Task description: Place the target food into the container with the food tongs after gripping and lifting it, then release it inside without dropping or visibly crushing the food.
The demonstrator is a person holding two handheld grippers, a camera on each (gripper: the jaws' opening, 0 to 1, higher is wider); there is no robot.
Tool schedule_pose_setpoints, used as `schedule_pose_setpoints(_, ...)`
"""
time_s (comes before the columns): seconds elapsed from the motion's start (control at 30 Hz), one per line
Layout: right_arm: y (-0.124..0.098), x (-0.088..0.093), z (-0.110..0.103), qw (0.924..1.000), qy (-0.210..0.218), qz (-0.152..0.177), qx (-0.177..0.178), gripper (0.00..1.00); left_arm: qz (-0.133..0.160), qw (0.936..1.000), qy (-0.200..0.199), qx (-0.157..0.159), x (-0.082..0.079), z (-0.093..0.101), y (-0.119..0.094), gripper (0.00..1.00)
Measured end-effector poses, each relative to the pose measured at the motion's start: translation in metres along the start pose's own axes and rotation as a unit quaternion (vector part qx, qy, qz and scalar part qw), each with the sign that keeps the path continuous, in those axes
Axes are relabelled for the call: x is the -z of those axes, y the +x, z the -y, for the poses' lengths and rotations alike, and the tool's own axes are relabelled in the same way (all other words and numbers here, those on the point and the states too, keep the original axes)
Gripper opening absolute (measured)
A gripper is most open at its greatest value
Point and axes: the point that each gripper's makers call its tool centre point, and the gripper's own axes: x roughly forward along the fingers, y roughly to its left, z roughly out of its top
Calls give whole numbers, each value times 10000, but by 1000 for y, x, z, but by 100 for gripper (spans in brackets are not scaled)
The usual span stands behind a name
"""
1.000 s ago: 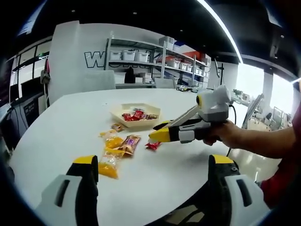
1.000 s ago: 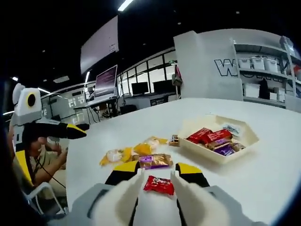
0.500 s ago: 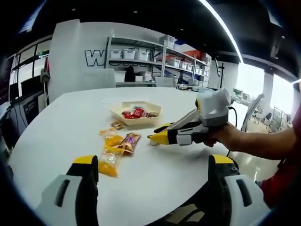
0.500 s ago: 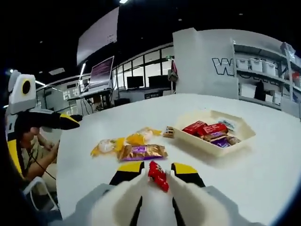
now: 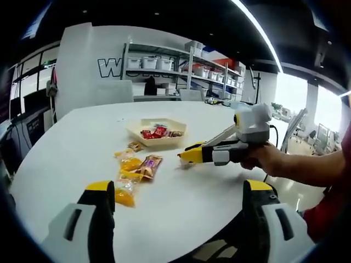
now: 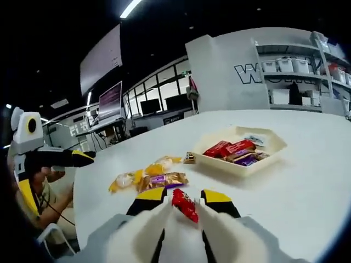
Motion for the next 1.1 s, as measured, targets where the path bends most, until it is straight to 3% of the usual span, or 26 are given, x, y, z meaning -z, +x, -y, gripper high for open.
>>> schedule_pose_setpoints(0.23,-6,-18,6,9998,-62,173,65,19,-13,10000,0,-37,2,-4,-3,95)
schedule_pose_setpoints(0.6,-6,-50,19,9979,-594,229,136,19,14,10000,33,-39,1,-3,-4,95)
schedule_pose_setpoints(1.1,18,-146,44,9891,-1372,501,185,19,166,9996,5,-229,-9,-17,-18,94)
